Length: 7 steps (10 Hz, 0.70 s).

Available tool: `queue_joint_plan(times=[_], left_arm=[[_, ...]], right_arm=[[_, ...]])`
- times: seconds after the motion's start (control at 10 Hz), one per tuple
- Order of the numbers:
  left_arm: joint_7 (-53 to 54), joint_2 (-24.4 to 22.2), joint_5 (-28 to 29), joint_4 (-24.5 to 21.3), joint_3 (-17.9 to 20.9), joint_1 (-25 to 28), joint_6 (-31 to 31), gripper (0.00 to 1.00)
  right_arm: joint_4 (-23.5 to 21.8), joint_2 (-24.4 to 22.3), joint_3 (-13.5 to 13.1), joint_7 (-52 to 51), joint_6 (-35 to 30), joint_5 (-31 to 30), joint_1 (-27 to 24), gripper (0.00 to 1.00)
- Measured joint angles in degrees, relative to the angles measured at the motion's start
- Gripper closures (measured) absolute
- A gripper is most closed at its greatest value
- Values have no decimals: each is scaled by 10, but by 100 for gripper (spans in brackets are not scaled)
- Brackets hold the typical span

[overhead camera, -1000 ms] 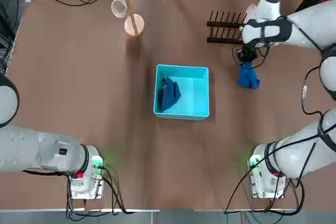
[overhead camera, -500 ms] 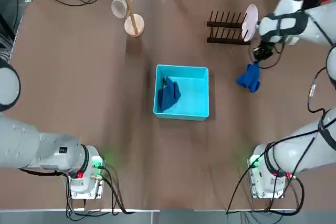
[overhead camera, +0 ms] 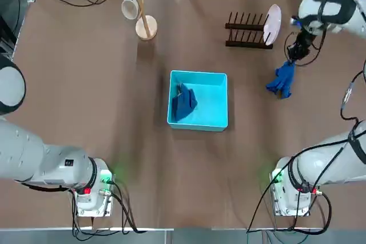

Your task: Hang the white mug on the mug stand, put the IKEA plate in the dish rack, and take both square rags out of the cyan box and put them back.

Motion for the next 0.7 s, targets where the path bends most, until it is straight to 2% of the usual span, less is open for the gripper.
queue_joint_plan(times=[0.1, 0.3, 0.5, 0.7], left_arm=[[0, 0, 2, 0, -2, 0, 0, 2], [0, 0, 2, 0, -4, 0, 0, 1], [0, 1, 2, 0, -5, 0, 0, 1], [0, 2, 2, 0, -5, 0, 0, 1]], right_arm=[[37, -15, 4, 45, -59, 1, 18, 97], [82, -34, 10, 145, -129, 24, 62, 97], [97, -56, 14, 268, -164, 46, 123, 97], [99, -83, 16, 408, -173, 60, 210, 97]])
